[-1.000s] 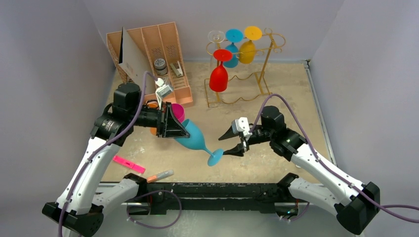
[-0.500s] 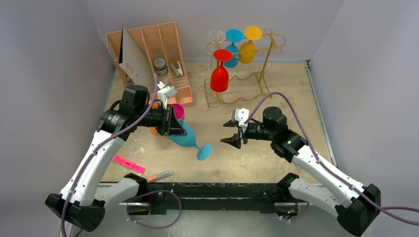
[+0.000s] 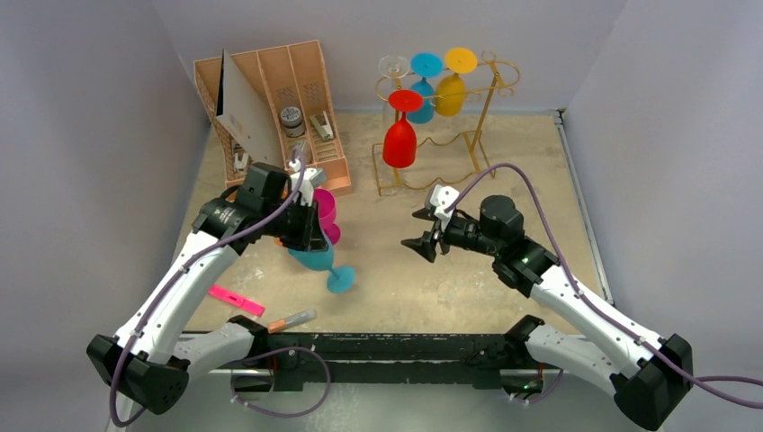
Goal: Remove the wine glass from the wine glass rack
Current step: Place the wine glass at the center of the board.
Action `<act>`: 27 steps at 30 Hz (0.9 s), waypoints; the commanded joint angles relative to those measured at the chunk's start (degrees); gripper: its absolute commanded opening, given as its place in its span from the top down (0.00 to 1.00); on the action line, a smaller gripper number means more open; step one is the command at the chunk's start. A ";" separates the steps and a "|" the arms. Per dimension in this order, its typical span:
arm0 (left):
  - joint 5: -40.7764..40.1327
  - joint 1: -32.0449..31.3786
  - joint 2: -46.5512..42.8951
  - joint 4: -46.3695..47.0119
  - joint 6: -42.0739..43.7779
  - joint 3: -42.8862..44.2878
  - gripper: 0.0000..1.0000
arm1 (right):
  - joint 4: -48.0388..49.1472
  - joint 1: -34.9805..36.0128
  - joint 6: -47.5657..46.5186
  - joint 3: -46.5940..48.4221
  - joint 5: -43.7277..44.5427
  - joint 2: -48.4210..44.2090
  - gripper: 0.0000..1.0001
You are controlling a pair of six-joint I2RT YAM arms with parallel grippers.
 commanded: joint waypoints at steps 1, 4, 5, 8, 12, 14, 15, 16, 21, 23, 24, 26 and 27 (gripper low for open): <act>-13.91 -4.17 0.41 -1.12 -0.64 -0.73 1.00 | 3.96 0.01 4.92 -0.85 9.20 -0.88 0.32; -22.71 -5.63 0.70 -0.77 -2.54 -1.52 1.00 | 4.59 -0.01 8.58 -0.73 14.34 -0.54 0.31; -25.02 -5.70 0.49 -0.15 -3.03 -1.91 1.00 | 4.56 -0.02 10.47 -0.42 16.93 -0.31 0.31; -30.46 -5.78 -0.74 2.10 -3.50 -3.61 1.00 | 1.50 -0.05 19.42 1.50 26.01 0.76 0.29; -33.89 -5.76 -0.93 4.26 -3.55 -4.97 1.00 | -5.49 -0.01 27.24 4.84 31.82 2.37 0.26; -35.35 -5.75 -0.50 5.26 -3.59 -5.89 1.00 | -8.71 -0.05 30.75 6.37 32.88 2.91 0.18; -36.25 -5.74 -0.43 6.10 -3.64 -6.71 1.00 | -10.95 0.00 31.72 7.78 32.68 3.07 0.13; -36.75 -5.76 -0.54 7.40 -3.57 -7.64 1.00 | -13.04 -0.05 32.46 9.10 32.20 3.32 0.09; -38.83 -5.77 -1.36 11.47 -2.55 -11.20 1.00 | -15.13 0.01 33.13 11.76 27.21 3.53 0.07; -39.11 -5.74 -1.19 11.62 -2.02 -11.60 1.00 | -14.56 -0.05 33.78 11.00 27.71 2.90 0.07; -39.11 -5.76 -0.96 11.62 -1.75 -11.62 1.00 | -14.21 -0.05 33.77 10.67 27.78 2.57 0.07; -39.07 -5.77 -0.61 11.62 -1.35 -11.59 1.00 | -13.69 -0.04 33.85 10.13 28.18 2.03 0.06; -38.92 -5.77 -0.33 11.64 -1.25 -11.40 1.00 | -13.70 -0.05 33.93 10.06 28.30 1.82 0.06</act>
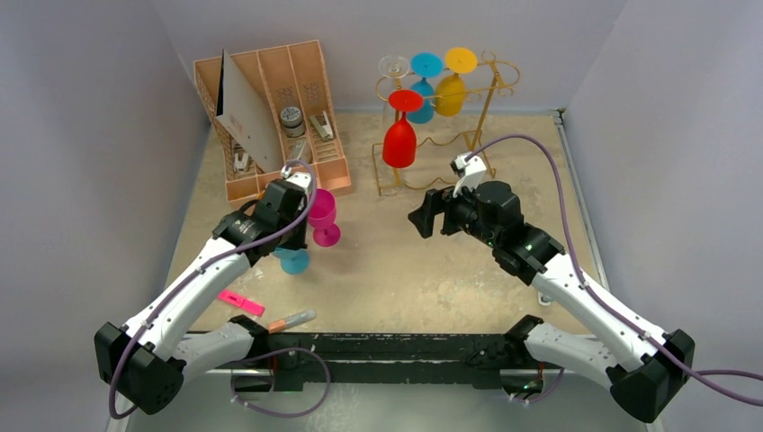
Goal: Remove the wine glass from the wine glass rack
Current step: Place the wine glass at the center of the board.
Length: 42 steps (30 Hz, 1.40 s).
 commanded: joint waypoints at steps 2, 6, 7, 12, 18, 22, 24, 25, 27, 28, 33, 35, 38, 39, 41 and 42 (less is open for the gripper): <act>-0.77 -0.19 0.60 2.39 1.29 0.24 1.00 | -0.04 -0.05 1.87 0.69 -0.06 -1.69 0.06; 1.74 -0.17 2.58 1.08 1.47 1.70 1.00 | -0.55 -0.03 1.83 1.10 -0.05 -1.50 0.06; 2.15 -0.19 3.03 0.71 1.51 2.01 1.00 | -0.83 -0.01 1.84 1.24 -0.05 -1.51 0.06; 3.93 -0.11 3.41 -0.63 2.32 3.45 0.98 | -1.52 -0.01 1.92 1.05 -0.05 -1.63 0.06; 4.87 -0.12 3.96 -2.54 2.52 5.04 0.92 | -1.77 -0.01 2.02 1.31 -0.06 -1.36 0.06; 4.66 -0.11 4.52 -3.37 2.74 5.58 0.91 | -2.17 -0.05 2.50 1.27 1.31 -1.47 0.06; 4.14 -0.17 4.47 -3.41 2.62 5.43 0.91 | -2.21 -0.05 2.91 1.17 2.05 -1.69 0.06; 3.88 -0.19 4.28 -3.47 2.49 5.34 0.91 | -2.21 -0.05 2.88 1.06 2.20 -1.75 0.06; 3.58 -0.17 3.81 -3.64 2.17 5.31 0.91 | -2.23 -0.01 2.90 0.89 2.39 -1.85 0.05; 3.69 -0.11 3.65 -3.79 2.03 5.35 0.87 | -2.23 -0.05 2.88 0.92 2.40 -1.85 0.05; 4.83 -0.13 2.34 -3.76 1.66 5.40 0.72 | -4.37 -0.05 3.27 1.86 4.03 -0.51 0.05; 5.02 -0.12 2.04 -3.74 1.65 5.53 0.68 | -6.03 -0.05 3.69 2.66 5.01 0.47 0.05; 5.07 -0.10 1.67 -3.99 1.65 5.90 0.65 | -7.50 -0.05 4.04 3.46 5.48 1.67 0.05; 5.06 -0.17 1.59 -4.06 1.57 6.04 0.64 | -7.73 -0.05 4.07 3.64 5.49 1.84 0.05; 5.03 -0.18 1.39 -4.26 1.56 6.25 0.63 | -7.79 -0.07 4.07 3.77 5.48 2.01 0.05; 5.06 -0.13 1.30 -4.33 1.56 6.46 0.62 | -7.85 -0.06 4.07 3.77 5.48 2.02 0.05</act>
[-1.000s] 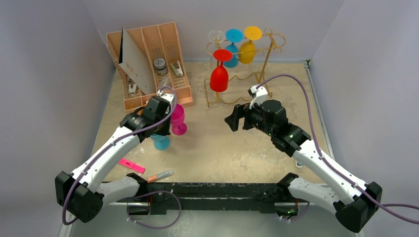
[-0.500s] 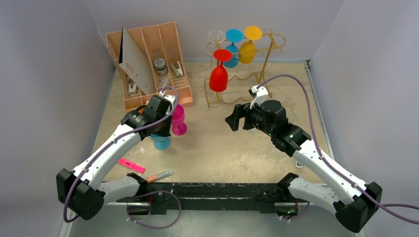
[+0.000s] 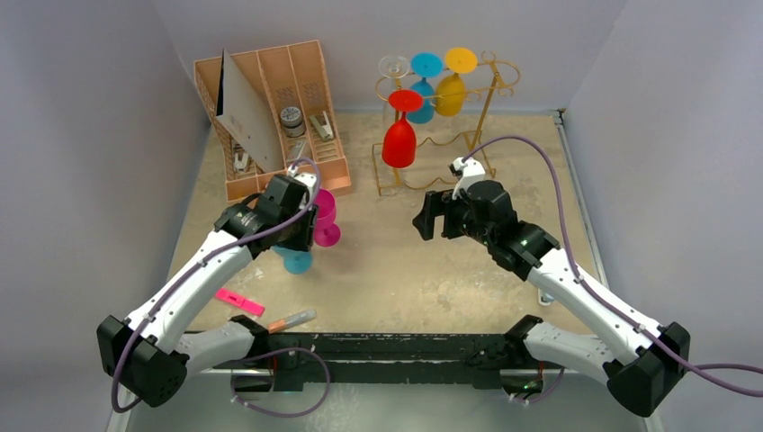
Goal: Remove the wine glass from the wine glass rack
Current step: Place the wine glass at the center of the board.
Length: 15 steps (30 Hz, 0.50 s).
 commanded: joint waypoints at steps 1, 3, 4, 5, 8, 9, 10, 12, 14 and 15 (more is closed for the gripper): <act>0.41 -0.18 -1.40 -0.10 -0.28 3.09 0.61 | -1.45 -0.10 0.84 2.74 1.78 -0.03 0.05; 0.48 -0.16 -1.57 -0.38 -0.23 3.58 0.61 | -1.53 -0.13 0.74 2.72 1.98 -0.06 0.05; 0.44 -0.14 -1.59 -0.48 -0.20 3.85 0.61 | -1.59 -0.12 0.68 2.72 2.12 -0.02 0.05; 0.28 -0.18 -1.67 -0.52 -0.19 4.02 0.60 | -1.66 -0.10 0.72 2.72 2.14 -0.02 0.05; 0.21 -0.19 -1.79 -0.75 -0.06 4.57 0.60 | -1.79 -0.14 0.64 2.81 2.16 -0.10 0.05; 0.18 -0.16 -1.83 -0.85 -0.06 4.78 0.60 | -1.81 -0.14 0.66 2.81 2.17 -0.10 0.05; 0.13 -0.12 -1.94 -1.00 -0.10 5.00 0.59 | -1.87 -0.10 0.62 2.88 2.15 -0.12 0.05; -0.56 -0.15 -2.54 -1.26 -0.31 5.61 0.58 | -2.28 -0.14 0.99 3.13 2.79 -0.25 0.05; -2.81 -0.17 -3.59 -1.45 -0.49 6.22 0.52 | -4.47 -0.14 2.66 4.52 4.74 -1.12 0.04; -4.49 -0.14 -4.21 -1.75 -0.68 6.62 0.49 | -4.71 -0.14 2.38 5.10 4.94 -1.94 0.04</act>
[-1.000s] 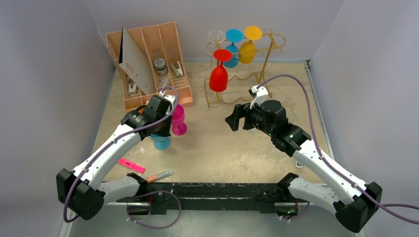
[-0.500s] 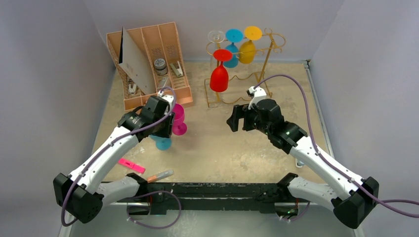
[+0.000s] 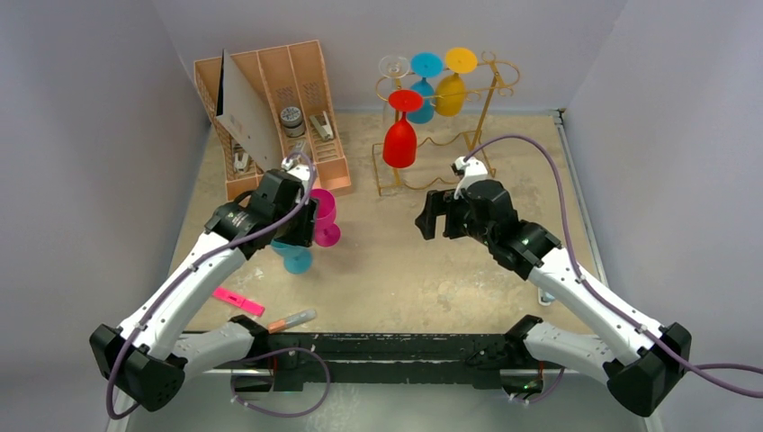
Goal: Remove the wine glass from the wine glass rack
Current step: Place the wine glass at the center of the board, then pick up the wine glass from the wine rack.
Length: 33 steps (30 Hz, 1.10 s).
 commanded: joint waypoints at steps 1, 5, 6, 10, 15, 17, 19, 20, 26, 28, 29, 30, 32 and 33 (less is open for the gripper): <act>-5.42 -0.06 -3.65 -1.13 -0.74 3.75 0.46 | -1.51 -0.14 1.03 4.31 2.99 -3.28 0.03; -6.46 -0.06 -5.58 -1.22 -0.40 6.38 0.38 | 1.33 -0.14 -1.71 3.32 3.59 -6.63 0.02; -6.08 -0.03 -5.78 -1.28 -0.27 7.17 0.37 | 0.71 -0.14 -1.90 3.89 4.13 -6.77 0.01; -4.30 -0.10 -6.13 -1.49 0.67 10.03 0.33 | -4.15 -0.32 2.09 7.95 5.20 -5.12 0.01; -4.03 0.27 -7.44 1.02 2.16 7.25 0.27 | -7.40 -2.32 8.16 14.63 3.95 -2.69 0.01; -3.18 0.74 -7.24 1.05 3.00 9.15 0.23 | -9.83 -3.44 8.15 18.94 1.80 -0.40 0.01; -2.46 1.87 -6.47 1.28 4.37 11.39 0.17 | -10.14 -5.04 8.13 22.21 -2.28 1.96 0.01; -1.33 3.01 -5.90 1.41 5.23 12.71 0.16 | -9.53 -6.13 8.88 23.42 -4.03 2.92 0.01; 9.65 15.81 -3.30 1.32 8.84 15.97 0.16 | -4.00 -13.56 18.89 28.56 -13.35 9.21 0.04; 10.59 19.34 -3.39 1.57 9.80 16.78 0.15 | -1.02 -13.76 20.76 29.46 -13.37 10.89 0.06; 11.28 21.13 -3.28 1.35 10.21 17.54 0.15 | 0.29 -13.76 21.68 30.00 -13.25 12.02 0.08; 11.60 22.37 -3.12 1.13 10.32 18.17 0.15 | 1.02 -13.77 22.56 30.75 -13.16 12.68 0.09; 11.87 24.56 -2.61 1.05 10.10 18.79 0.14 | 1.32 -13.77 24.33 33.02 -12.96 15.63 0.12; 12.35 25.77 -2.34 1.21 9.56 18.83 0.14 | 1.49 -13.75 25.07 34.11 -13.09 16.88 0.13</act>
